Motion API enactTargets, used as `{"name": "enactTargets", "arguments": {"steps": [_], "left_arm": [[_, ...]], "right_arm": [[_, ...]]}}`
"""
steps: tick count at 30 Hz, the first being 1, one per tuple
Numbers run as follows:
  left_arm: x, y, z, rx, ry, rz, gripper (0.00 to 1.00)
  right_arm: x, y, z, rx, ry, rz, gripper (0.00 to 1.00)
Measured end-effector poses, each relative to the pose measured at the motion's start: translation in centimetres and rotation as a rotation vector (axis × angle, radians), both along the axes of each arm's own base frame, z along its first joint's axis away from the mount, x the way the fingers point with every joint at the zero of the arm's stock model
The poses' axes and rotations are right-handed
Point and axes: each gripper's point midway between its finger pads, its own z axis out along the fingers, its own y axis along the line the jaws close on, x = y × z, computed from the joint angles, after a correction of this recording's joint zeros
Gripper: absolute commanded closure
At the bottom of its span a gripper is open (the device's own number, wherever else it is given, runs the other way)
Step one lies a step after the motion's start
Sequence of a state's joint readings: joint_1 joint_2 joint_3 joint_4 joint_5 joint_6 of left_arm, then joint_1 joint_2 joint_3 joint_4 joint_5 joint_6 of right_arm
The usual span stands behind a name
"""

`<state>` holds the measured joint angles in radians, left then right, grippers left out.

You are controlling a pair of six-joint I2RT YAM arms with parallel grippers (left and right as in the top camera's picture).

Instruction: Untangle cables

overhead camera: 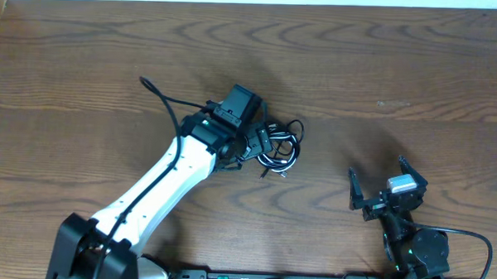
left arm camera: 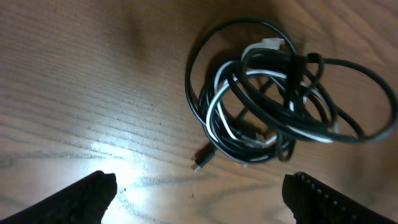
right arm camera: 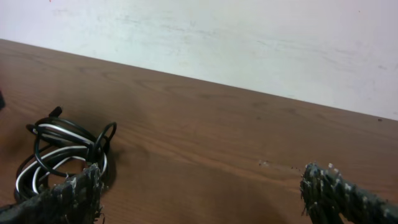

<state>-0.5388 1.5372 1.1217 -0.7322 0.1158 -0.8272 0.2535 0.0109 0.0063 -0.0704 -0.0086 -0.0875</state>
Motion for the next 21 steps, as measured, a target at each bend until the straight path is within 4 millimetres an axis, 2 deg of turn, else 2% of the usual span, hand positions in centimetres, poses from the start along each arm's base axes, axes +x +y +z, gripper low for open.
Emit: {"name": "enactTargets", "arguments": {"steps": [5,10,21], "left_arm": [[0.6,-0.2,-1.7,0.014,0.026,0.036,0.01],[1.2,-1.2,-3.2,0.003,0.039,0.039,0.00],[-1.5,-3.1,-8.0,0.076,0.170,-0.037,0.44]], "right_arm": [[0.0,0.0,0.0,0.000,0.000,0.000,0.01],[0.0,0.0,0.0,0.000,0.000,0.000,0.01],[0.0,0.0,0.0,0.000,0.000,0.000,0.01]]}}
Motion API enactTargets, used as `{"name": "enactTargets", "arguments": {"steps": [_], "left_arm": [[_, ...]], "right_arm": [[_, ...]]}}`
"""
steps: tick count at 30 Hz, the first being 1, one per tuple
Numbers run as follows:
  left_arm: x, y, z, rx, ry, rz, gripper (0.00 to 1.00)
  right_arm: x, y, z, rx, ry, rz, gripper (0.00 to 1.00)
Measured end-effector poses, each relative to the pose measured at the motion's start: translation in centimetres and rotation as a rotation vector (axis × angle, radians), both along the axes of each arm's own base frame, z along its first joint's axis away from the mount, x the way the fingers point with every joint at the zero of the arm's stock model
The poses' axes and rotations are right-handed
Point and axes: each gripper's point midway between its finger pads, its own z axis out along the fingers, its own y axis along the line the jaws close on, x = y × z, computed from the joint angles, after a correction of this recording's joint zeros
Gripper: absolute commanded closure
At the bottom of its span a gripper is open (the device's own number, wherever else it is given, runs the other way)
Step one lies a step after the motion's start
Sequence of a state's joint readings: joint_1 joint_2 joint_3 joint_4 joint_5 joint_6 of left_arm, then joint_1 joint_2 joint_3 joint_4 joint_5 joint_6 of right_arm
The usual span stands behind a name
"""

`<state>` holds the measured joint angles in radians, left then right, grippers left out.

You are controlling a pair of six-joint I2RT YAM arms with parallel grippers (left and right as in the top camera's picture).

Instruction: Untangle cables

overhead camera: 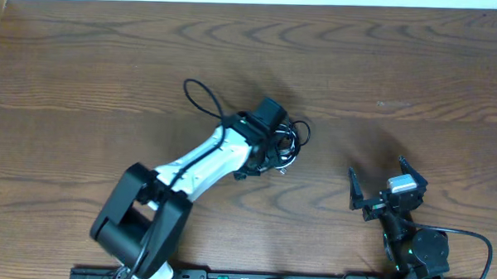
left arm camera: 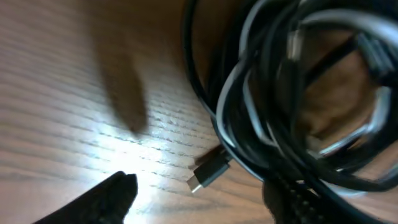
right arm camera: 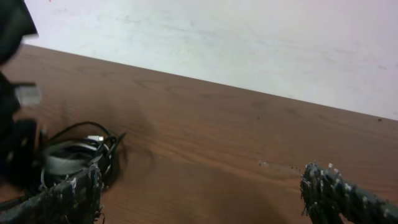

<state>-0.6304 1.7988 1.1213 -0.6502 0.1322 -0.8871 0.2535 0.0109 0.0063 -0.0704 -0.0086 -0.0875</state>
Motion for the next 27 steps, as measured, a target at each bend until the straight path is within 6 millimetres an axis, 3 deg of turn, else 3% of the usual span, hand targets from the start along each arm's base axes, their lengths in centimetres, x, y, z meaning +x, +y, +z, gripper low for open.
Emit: {"name": "enactTargets", "arguments": {"steps": [3,11,14,17,27], "left_arm": [[-0.8,-0.2,-0.9,0.023,0.031,-0.016,0.57],[-1.8,0.3,-1.4,0.058,0.062,-0.069,0.58],[-2.3,0.7,-1.4,0.076,0.076,-0.113,0.56],[-3.0,1.8,-1.5,0.123,0.105,-0.135,0.41],[-5.9,5.0,-1.0,0.251,0.225,-0.196,0.38]], "right_arm": [[0.0,0.0,0.0,0.000,0.000,0.000,0.01],[0.0,0.0,0.0,0.000,0.000,0.000,0.01],[0.0,0.0,0.0,0.000,0.000,0.000,0.01],[0.0,0.0,0.0,0.000,0.000,0.000,0.01],[0.0,0.0,0.0,0.000,0.000,0.000,0.01]]}}
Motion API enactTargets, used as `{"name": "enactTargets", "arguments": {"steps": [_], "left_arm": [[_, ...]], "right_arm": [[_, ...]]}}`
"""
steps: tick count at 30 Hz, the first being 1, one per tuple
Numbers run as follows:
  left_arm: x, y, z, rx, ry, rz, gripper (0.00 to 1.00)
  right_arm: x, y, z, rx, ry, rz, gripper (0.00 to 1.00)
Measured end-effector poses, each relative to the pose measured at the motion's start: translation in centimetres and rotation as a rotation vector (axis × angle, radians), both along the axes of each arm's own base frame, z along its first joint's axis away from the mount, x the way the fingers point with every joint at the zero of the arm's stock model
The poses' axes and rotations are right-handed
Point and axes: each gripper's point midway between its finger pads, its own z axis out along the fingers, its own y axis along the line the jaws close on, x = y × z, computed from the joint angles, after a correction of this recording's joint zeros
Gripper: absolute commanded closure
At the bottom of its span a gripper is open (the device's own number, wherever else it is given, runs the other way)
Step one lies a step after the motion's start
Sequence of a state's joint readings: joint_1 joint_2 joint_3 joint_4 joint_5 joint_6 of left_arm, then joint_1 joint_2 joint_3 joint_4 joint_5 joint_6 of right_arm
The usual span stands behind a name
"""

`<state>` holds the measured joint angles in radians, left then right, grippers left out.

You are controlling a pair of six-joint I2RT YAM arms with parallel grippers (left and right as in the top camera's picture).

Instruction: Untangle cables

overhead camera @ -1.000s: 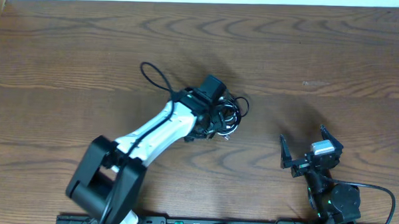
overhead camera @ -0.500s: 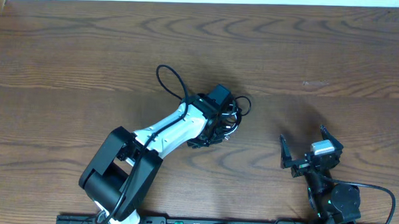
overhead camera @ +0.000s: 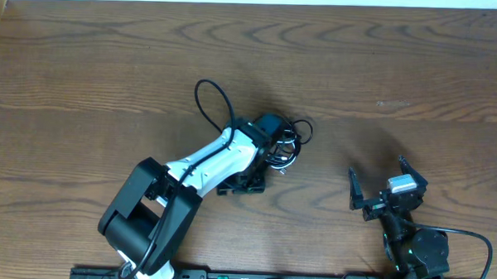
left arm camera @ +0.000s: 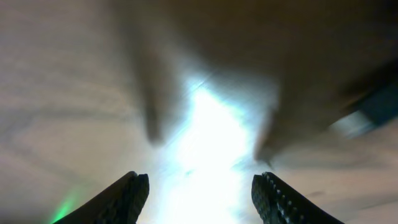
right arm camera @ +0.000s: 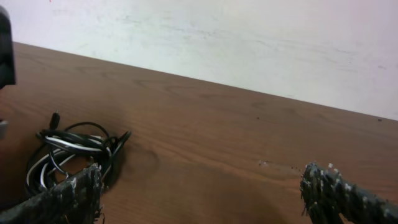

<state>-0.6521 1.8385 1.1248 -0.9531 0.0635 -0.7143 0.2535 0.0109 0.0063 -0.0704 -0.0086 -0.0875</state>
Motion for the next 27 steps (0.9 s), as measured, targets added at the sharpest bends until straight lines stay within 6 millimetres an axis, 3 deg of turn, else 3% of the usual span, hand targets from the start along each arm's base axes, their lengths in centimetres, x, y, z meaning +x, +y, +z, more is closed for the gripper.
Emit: {"name": "enactTargets", "arguments": {"steps": [4,10,12,15,21,27], "left_arm": [[-0.4,1.5,1.4,0.035,0.052,0.005,0.34],[4.0,0.5,6.6,-0.110,-0.166,0.093,0.24],[5.4,-0.3,8.1,-0.167,-0.251,0.133,0.14],[7.3,-1.6,9.6,-0.244,-0.351,0.214,0.12],[9.0,-3.9,9.6,-0.311,-0.409,0.296,0.08],[9.4,-6.4,6.7,-0.311,-0.386,0.308,0.09]], "right_arm": [[0.0,0.0,0.0,0.000,0.000,0.000,0.01],[0.0,0.0,0.0,0.000,0.000,0.000,0.01],[0.0,0.0,0.0,0.000,0.000,0.000,0.01],[0.0,0.0,0.0,0.000,0.000,0.000,0.01],[0.0,0.0,0.0,0.000,0.000,0.000,0.01],[0.0,0.0,0.0,0.000,0.000,0.000,0.01]]}}
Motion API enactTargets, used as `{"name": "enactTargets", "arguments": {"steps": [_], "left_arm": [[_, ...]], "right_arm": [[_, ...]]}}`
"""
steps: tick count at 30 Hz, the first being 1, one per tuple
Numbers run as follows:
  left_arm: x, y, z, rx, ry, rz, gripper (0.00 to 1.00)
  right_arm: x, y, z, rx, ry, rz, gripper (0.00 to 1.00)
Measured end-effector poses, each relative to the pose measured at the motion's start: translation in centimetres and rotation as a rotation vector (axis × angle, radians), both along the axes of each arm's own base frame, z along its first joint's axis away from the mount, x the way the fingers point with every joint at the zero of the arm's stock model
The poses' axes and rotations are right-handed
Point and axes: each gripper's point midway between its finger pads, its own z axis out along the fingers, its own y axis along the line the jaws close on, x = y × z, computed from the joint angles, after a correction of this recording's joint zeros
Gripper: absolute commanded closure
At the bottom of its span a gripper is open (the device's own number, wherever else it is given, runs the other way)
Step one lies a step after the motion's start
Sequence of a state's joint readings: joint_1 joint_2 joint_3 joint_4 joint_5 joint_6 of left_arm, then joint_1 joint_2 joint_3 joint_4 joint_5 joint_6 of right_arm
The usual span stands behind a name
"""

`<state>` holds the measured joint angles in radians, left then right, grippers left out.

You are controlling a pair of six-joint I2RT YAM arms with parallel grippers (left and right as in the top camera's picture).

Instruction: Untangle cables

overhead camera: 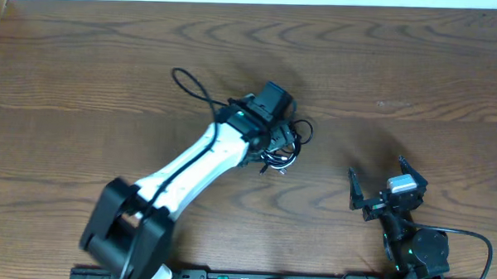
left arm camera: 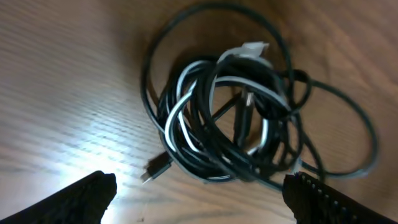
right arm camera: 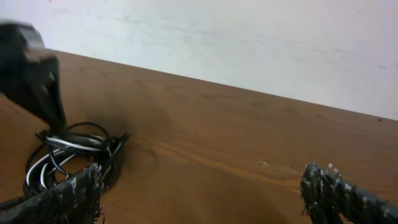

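A tangled bundle of black and white cables [left arm camera: 230, 124] lies on the brown table [overhead camera: 417, 62], also seen as a cable bundle [overhead camera: 283, 146] from overhead and a cable bundle [right arm camera: 68, 155] at the left of the right wrist view. A loose black plug [left arm camera: 155, 169] sticks out of its near side. My left gripper [left arm camera: 202, 196] hangs over the bundle, open, nothing between its fingertips [left arm camera: 87, 196]. My right gripper [right arm camera: 208, 193] stands open and empty near the front right, well apart from the cables.
The left arm's own black cable [overhead camera: 188, 83] loops over the table left of the bundle. A pale wall [right arm camera: 249, 37] runs behind the table's far edge. Bare wood [overhead camera: 382, 103] lies between the bundle and the right gripper [overhead camera: 379, 198].
My left gripper was low at the table with its fingers closer together and the view blurred. Now it is higher, wide open over the bundle, holding nothing. The right arm has not moved.
My left gripper hung open above the tangled bundle, then sat much closer to it, then was down at the table with narrower jaws. Now it is back above the bundle, empty. The bundle stays knotted, turned a little. The right gripper stayed open throughout.
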<state>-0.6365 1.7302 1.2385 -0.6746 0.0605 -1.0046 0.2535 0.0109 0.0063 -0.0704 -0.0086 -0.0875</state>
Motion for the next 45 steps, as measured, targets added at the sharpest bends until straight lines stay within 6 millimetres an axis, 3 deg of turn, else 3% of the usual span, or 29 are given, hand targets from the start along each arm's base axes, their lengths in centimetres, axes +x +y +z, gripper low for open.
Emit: {"name": "enactTargets", "arguments": {"steps": [4,7,12,19,28,38,45], "left_arm": [[-0.4,-0.3,-2.5,0.034,0.053,0.002,0.13],[-0.8,0.0,-3.6,0.058,0.087,0.009,0.34],[-1.8,0.8,-4.4,0.098,0.134,-0.001,0.52],[-2.4,1.2,-4.6,0.133,0.140,-0.110,0.52],[-4.3,3.0,-6.5,0.211,0.180,-0.254,0.51],[-5.6,5.5,-8.1,0.311,0.204,-0.275,0.50],[-5.3,6.6,-8.0,0.381,0.169,-0.275,0.44]], "right_arm": [[0.0,0.0,0.0,0.000,0.000,0.000,0.01],[0.0,0.0,0.0,0.000,0.000,0.000,0.01],[0.0,0.0,0.0,0.000,0.000,0.000,0.01],[0.0,0.0,0.0,0.000,0.000,0.000,0.01],[0.0,0.0,0.0,0.000,0.000,0.000,0.01],[0.0,0.0,0.0,0.000,0.000,0.000,0.01],[0.0,0.0,0.0,0.000,0.000,0.000,0.01]]}}
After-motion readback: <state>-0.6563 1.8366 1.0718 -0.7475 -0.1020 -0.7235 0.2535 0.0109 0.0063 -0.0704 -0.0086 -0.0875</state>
